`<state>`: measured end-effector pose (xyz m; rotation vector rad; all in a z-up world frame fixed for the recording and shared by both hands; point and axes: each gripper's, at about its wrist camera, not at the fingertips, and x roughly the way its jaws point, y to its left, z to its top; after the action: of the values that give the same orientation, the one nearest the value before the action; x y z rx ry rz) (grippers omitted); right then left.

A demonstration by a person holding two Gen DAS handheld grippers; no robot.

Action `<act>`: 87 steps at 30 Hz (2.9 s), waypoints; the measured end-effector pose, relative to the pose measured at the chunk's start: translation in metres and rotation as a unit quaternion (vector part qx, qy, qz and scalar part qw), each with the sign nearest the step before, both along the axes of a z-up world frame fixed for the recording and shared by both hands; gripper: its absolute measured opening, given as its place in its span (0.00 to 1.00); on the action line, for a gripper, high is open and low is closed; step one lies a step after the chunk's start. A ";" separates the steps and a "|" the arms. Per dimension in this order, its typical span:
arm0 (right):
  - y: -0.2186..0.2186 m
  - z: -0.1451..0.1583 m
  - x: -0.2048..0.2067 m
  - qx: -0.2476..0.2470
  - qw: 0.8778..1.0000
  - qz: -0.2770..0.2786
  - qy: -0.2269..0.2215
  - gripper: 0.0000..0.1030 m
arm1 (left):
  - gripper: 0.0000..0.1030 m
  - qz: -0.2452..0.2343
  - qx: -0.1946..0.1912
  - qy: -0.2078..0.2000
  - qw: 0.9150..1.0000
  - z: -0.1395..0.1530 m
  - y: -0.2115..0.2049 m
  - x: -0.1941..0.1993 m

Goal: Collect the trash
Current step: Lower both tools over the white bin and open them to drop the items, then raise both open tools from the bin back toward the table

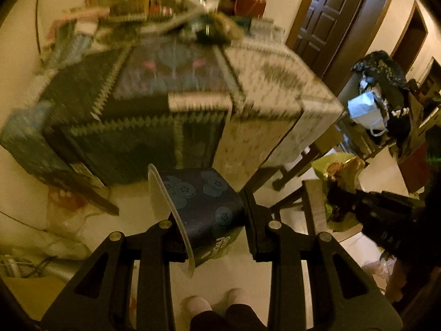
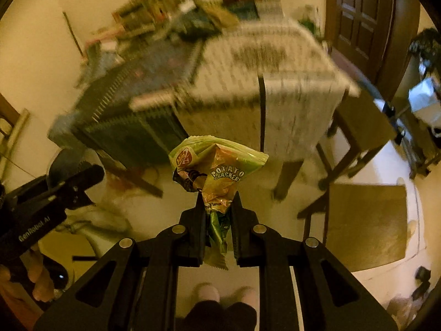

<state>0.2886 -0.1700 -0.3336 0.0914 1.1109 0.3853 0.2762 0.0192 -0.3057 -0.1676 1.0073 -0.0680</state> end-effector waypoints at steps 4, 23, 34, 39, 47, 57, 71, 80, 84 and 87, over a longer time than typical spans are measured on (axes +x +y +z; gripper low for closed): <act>0.001 -0.060 0.006 -0.005 0.999 0.001 0.037 0.14 | 0.29 -0.004 -0.003 0.024 1.000 -0.057 -0.003 0.015; 0.044 -0.314 0.032 -0.013 0.993 0.048 0.102 0.16 | 0.30 0.026 -0.032 0.099 0.994 -0.315 0.019 0.042; 0.044 -0.358 0.037 0.037 0.986 0.059 0.152 0.40 | 0.30 0.014 -0.038 0.145 0.989 -0.378 0.011 0.047; 0.036 -0.357 0.036 0.042 0.984 0.057 0.166 0.41 | 0.29 0.003 -0.049 0.164 0.985 -0.390 0.001 0.049; 0.017 -0.341 0.027 -0.005 0.987 0.047 0.153 0.41 | 0.53 -0.005 -0.066 0.193 0.979 -0.397 -0.016 0.052; 0.011 -0.290 0.025 -0.004 0.990 0.037 0.136 0.41 | 0.53 0.002 -0.031 0.170 0.985 -0.332 -0.007 0.038; 0.019 -0.098 0.017 0.019 0.998 0.041 0.045 0.41 | 0.53 0.018 0.005 0.043 0.999 -0.100 0.015 0.019; 0.028 0.057 -0.002 0.044 0.997 0.039 -0.056 0.41 | 0.53 0.027 0.000 -0.073 0.997 0.069 0.032 -0.010; 0.032 0.125 -0.016 0.046 0.992 0.033 -0.110 0.41 | 0.53 0.030 0.003 -0.120 0.992 0.131 0.037 -0.026; 0.033 0.170 -0.029 0.040 0.987 0.027 -0.151 0.41 | 0.53 0.030 0.006 -0.152 0.988 0.174 0.039 -0.038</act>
<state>0.2596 -0.1366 -0.1638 0.0707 0.8008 0.4762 0.2382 0.0583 -0.1318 -0.1701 0.6977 -0.0310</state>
